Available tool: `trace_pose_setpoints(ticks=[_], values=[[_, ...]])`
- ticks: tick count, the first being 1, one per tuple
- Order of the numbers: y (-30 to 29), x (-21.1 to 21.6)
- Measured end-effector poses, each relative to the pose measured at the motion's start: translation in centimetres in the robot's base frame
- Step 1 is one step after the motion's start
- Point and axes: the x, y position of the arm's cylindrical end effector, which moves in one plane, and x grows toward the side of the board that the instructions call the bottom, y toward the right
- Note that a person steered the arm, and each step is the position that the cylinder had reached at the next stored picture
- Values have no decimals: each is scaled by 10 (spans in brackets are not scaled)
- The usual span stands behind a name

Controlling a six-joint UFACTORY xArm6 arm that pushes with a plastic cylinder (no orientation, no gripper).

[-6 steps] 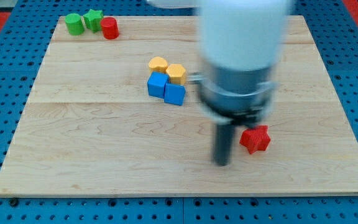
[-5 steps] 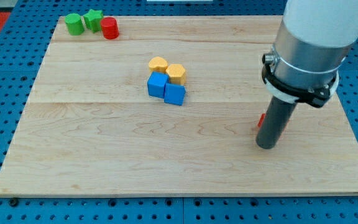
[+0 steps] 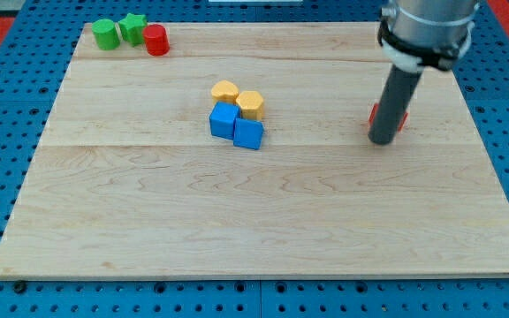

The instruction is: Push the red star into the red circle

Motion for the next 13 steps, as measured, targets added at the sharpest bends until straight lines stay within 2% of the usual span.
trace_pose_setpoints(ticks=[2,4,6,7,9,10,11,12,13], values=[[40,-12],[15,-68],[69,-69],[68,-98],[-106,-102],[-108,-124],[-151,-139],[-223,-143],[-163,-150]])
